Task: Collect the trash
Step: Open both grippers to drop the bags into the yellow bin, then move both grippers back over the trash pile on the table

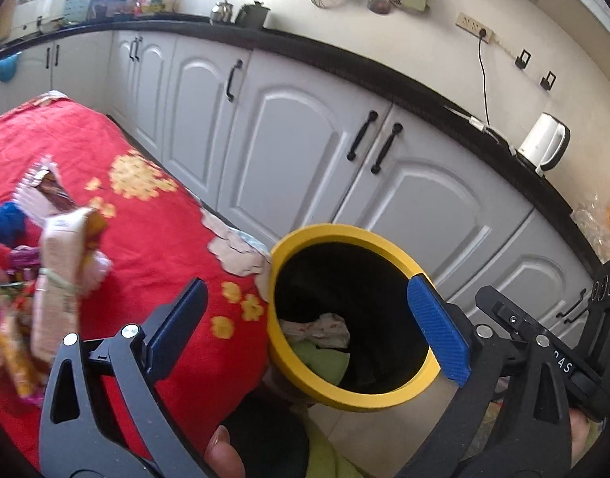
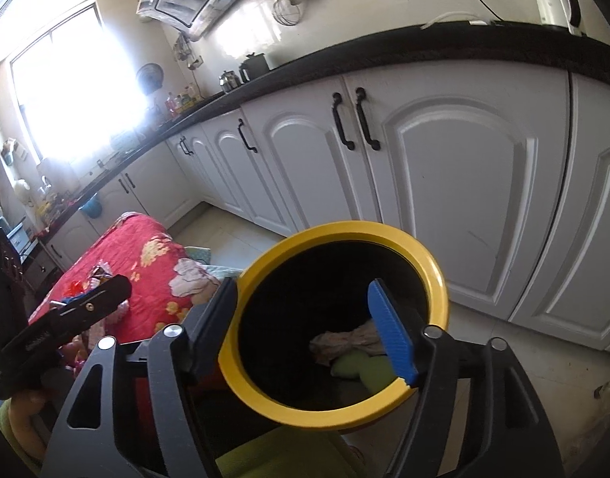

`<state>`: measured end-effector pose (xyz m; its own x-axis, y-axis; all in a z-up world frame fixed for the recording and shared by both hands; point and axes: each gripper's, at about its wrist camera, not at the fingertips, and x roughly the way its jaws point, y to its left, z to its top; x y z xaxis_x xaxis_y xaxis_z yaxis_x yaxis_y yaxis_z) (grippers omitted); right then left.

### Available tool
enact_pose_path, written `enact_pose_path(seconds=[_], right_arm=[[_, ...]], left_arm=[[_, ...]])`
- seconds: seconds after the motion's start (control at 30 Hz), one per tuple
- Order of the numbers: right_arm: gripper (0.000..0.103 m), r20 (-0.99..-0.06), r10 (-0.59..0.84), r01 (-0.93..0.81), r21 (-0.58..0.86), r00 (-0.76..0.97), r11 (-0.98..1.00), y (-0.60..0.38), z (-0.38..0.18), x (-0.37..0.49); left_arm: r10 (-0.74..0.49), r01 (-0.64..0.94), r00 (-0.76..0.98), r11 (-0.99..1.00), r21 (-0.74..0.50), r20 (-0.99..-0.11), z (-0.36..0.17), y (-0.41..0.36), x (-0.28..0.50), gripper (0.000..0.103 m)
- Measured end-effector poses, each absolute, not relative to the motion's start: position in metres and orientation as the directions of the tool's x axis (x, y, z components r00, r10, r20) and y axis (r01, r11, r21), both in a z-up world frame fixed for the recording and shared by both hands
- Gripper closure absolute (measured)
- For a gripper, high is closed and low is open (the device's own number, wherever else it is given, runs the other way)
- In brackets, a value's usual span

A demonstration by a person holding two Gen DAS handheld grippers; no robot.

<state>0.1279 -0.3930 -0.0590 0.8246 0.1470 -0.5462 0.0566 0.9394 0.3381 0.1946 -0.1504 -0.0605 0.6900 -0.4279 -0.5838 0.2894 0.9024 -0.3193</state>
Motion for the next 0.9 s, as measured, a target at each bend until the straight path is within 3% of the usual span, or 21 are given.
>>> enact_pose_path(seconds=[0.5,0.9], right_arm=[[0.027,-0.49,0.218,-0.075,0.295,0.844,0.953,-0.33,-0.025,0.119],[0.022,-0.484,0.276,-0.171,0.25,0.83,0.953,-0.28,-0.016,0.115]], left_arm=[[-0.326,0.193,0.803,0.934,-0.3,-0.5,-0.017,-0.074,0.162,0.011],[-0.26,0.132,0.831,0.951,-0.28,-0.492,-0.01,-0.027,0.143,0.011]])
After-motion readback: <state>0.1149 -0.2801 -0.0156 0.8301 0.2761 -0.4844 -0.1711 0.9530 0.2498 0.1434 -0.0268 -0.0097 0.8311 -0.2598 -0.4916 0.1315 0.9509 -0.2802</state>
